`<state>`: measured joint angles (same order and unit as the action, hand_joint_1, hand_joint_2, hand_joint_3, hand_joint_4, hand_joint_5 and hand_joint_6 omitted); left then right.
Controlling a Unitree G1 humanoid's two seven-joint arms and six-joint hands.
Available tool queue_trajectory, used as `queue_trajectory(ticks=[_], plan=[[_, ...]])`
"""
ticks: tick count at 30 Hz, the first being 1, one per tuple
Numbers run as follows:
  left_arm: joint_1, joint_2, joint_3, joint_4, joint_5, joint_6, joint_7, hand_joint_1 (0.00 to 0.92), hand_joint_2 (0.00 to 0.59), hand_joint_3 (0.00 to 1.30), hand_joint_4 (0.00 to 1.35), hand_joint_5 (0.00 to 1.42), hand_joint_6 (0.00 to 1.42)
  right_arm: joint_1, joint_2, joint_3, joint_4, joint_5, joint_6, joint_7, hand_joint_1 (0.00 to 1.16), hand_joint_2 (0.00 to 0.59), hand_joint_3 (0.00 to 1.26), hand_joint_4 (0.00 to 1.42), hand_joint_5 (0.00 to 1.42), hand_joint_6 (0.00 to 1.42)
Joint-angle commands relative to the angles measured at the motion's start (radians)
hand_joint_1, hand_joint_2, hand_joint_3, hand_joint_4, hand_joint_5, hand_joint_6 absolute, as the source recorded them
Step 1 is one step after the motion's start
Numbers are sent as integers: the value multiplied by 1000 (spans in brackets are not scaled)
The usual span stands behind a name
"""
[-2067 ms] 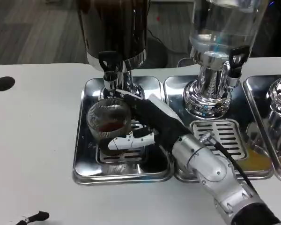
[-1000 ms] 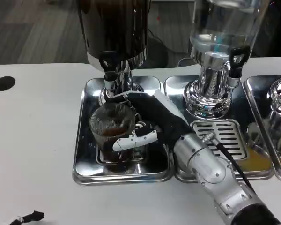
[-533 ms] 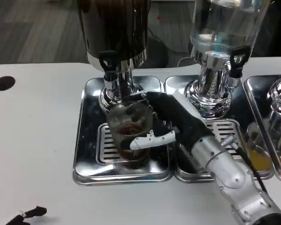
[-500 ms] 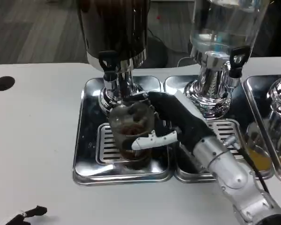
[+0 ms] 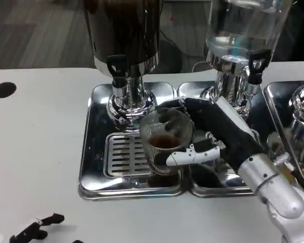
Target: Grasp the cup under the faucet to collect the drink, then remove the cup.
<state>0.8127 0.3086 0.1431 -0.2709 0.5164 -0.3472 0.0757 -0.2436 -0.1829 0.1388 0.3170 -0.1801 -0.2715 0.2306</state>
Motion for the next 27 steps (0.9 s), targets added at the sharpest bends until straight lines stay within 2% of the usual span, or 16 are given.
queue_trajectory(ticks=[1,11,19,27], plan=[[-14,4,-9,21,-7,11,-12,0,84,346,260,336,628,72,-36,-33,-136,46,18,23,967,112,543,562,611,587],[-35,6,-13,36,-17,4,-11,0,84,345,260,336,633,233,-118,-90,-262,58,2,37,967,112,551,564,606,575],[-36,8,-12,36,-24,-1,-14,0,84,345,260,336,634,345,-173,-171,-325,132,-34,74,957,116,551,560,605,574],[-30,9,-16,29,-22,1,-18,0,84,345,260,336,634,446,-184,-218,-372,189,-91,100,950,118,552,548,596,574]])
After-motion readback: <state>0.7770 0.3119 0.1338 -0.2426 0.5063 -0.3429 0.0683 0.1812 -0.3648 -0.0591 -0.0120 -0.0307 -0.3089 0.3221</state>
